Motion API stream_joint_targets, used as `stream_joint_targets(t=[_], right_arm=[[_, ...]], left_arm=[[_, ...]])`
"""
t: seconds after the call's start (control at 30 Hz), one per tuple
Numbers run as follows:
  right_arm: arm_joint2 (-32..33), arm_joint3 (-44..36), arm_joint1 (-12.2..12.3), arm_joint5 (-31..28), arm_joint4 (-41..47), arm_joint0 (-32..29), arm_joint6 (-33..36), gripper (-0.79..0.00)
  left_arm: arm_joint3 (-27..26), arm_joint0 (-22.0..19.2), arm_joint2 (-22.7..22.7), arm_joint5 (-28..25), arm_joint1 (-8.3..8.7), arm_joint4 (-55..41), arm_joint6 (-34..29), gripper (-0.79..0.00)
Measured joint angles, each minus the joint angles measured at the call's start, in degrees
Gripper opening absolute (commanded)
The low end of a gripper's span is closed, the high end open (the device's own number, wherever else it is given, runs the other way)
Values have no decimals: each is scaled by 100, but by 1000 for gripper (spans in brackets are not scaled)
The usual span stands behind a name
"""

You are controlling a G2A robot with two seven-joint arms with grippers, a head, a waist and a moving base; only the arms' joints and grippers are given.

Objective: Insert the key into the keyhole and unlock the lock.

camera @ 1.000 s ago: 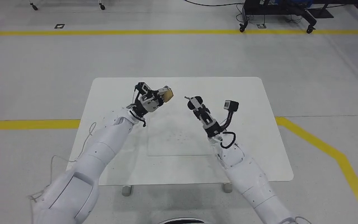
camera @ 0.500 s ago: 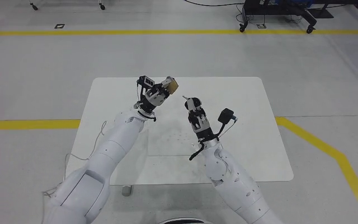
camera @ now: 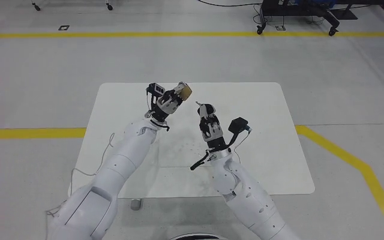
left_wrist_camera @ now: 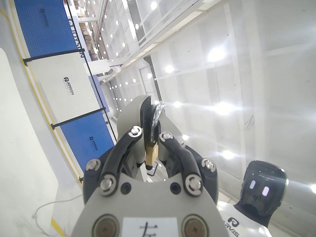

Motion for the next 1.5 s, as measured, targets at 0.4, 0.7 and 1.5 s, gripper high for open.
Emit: stream_joint_targets(t=[0.4,0.7,1.5], right_arm=[[-286,495,-219,-38,307,278,-593,-785],[-235,542,-278,-121,338,265,-664,-785],[-174,551,-415,-189,269,249,-674,-785]], left_arm=[[-633,320,-229,-126,90,1045,535,-785],[-880,460,-404,-60,123,1471,678,-785],[-1053,621,-709,58,76,1858,890,-785]])
